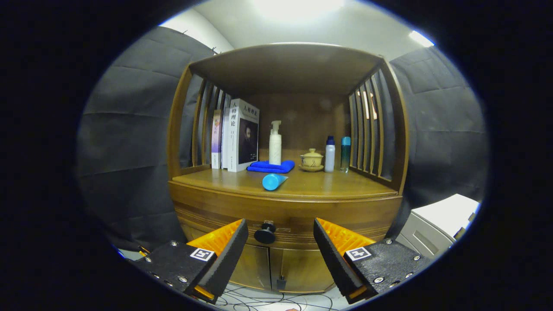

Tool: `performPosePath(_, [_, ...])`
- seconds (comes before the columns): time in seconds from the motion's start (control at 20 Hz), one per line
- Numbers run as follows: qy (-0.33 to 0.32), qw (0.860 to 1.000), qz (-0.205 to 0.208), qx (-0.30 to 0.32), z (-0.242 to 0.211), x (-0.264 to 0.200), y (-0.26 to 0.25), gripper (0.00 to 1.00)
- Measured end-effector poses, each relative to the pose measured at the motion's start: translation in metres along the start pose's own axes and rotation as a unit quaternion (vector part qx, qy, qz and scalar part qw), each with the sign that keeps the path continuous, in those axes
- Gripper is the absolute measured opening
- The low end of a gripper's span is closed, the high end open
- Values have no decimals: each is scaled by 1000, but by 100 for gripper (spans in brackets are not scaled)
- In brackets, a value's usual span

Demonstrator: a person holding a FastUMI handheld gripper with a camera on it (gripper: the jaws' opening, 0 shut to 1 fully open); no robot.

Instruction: Pull open the drawer, take out the items inside it, and place them on the countertop above the cabinet.

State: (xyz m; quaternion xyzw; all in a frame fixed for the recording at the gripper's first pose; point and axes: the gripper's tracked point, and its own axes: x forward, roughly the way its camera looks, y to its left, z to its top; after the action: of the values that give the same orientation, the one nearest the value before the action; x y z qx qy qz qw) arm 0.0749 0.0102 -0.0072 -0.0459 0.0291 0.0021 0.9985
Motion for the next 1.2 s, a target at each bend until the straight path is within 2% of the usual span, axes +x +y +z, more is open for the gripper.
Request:
performPosePath(0.35, [-15, 1000, 5, 26, 19, -47, -11, 95])
performPosePath(0.65, [-21, 999, 11, 31, 12, -81, -6, 95])
performPosePath(1.2, [-7, 999, 30, 26, -9, -104, 8, 95])
